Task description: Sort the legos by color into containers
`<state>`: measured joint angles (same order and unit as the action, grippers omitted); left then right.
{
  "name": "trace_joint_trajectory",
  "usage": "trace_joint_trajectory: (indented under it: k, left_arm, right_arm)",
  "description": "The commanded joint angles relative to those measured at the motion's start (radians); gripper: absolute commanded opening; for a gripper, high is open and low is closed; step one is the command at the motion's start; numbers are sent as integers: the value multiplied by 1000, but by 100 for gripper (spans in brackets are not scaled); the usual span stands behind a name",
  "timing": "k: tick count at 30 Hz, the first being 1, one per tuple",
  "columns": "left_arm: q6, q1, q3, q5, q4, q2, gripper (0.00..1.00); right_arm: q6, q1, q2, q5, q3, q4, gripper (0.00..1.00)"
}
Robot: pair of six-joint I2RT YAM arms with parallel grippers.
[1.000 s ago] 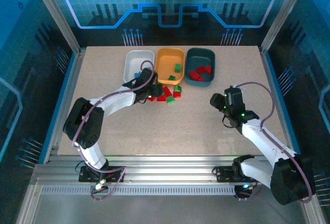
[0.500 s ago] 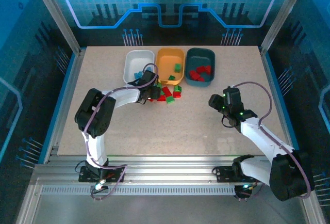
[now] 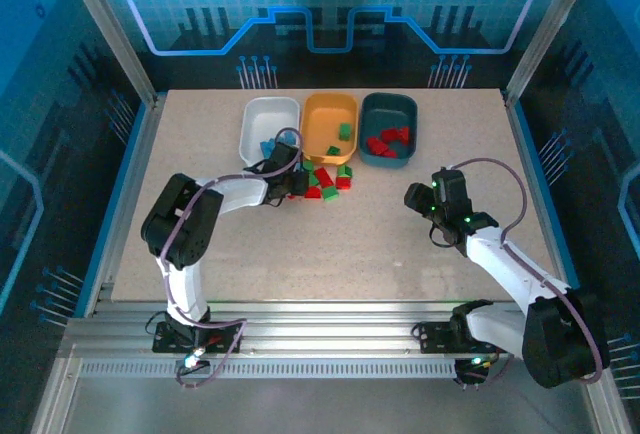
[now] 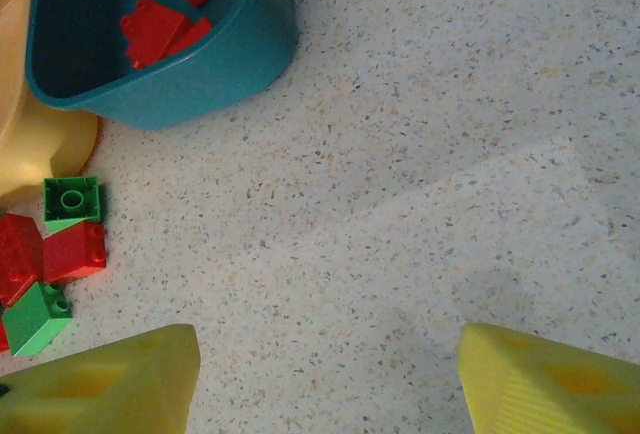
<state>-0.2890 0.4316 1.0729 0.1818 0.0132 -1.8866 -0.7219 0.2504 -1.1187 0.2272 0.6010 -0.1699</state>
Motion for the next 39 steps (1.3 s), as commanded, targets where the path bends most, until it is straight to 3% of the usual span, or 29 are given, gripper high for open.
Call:
trace_joint_trajectory:
  k: [1,24,29,33,39]
  left_arm:
    - [-22,-7,-78,-37,25,30,41]
    - [-112,1,-132,-105,69,275,35]
    - [-123,84,50,-131,100,202,34]
    - [-158,127,256,-176,93,60,34]
    - [-256,134,469,-288,-66,-150,35]
  right_arm:
    - [12,12,-3,1,20,16,70]
    - [11,21,11,4,20,13,70]
    - [10,22,10,11,19,15,70]
    - [14,21,13,22,17,12,70]
    - [17,18,21,43,13,7,70]
